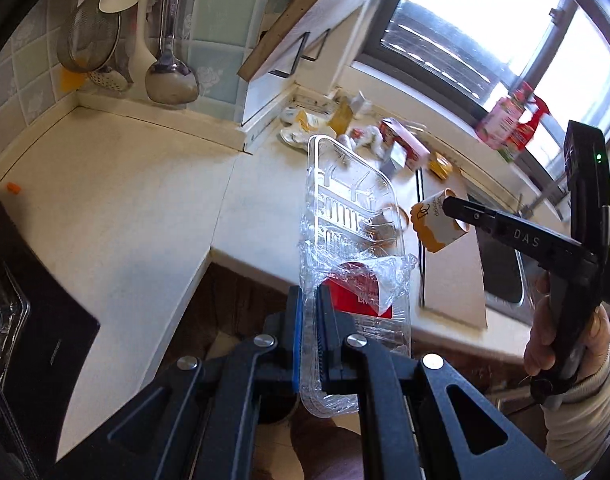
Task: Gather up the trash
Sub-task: 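Carry the clear tray and cup down over the trash bin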
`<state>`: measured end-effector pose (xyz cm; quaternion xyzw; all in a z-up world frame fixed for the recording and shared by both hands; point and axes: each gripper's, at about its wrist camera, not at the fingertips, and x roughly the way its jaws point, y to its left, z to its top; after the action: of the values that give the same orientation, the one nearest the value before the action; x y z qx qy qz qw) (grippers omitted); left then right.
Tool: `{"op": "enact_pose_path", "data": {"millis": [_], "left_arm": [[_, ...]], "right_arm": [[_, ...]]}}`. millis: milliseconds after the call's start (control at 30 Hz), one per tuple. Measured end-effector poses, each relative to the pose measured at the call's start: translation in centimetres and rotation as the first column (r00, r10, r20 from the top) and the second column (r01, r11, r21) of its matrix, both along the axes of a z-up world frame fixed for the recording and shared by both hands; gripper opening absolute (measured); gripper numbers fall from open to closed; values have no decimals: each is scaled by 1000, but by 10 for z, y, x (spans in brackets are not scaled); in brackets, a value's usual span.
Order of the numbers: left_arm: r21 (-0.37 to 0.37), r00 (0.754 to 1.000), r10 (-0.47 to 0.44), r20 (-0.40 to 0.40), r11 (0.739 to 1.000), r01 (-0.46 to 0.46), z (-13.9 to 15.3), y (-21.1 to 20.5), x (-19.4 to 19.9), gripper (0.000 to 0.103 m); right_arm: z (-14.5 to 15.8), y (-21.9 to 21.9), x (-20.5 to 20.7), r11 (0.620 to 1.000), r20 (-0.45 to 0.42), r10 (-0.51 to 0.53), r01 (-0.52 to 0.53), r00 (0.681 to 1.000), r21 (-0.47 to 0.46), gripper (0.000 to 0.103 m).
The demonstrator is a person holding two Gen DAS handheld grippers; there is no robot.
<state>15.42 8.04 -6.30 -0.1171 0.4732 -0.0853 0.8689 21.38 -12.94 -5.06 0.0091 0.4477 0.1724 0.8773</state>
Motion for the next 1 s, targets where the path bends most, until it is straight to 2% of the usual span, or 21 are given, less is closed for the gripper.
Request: {"op": "enact_pose_path", "data": {"millis": [100,200,333,533,667,833,1000], "left_arm": [[1,999,-35,-4,999,35,-10,8,-28,4],[-18,996,-63,-54,998,63,-31,14,-49,4],[-38,986,-103,-132,994,99,-63,14,-68,4],[-18,962,-117,-248,993,116,-120,4,-85,4],[10,944,-86,-320,996,94,-180,0,-85,4],[64,915,-4,-403,997,32,-276,0,-77,4],[82,884,49,-465,997,-12,-362,3,-67,4]], "right_arm": [[-4,6,-41,999,-5,-41,41,999,15,2],[-21,10,-77,997,-53,-69,70,996,17,2],[-56,8,-108,993,-162,-113,116,980,10,2],[-122,7,-133,990,-299,-141,139,944,-29,2],[-186,7,-131,989,-374,-146,135,916,-56,2],[-273,8,-126,989,-443,-146,126,884,-75,2],[-354,14,-117,991,-491,-134,110,861,-77,2]]}}
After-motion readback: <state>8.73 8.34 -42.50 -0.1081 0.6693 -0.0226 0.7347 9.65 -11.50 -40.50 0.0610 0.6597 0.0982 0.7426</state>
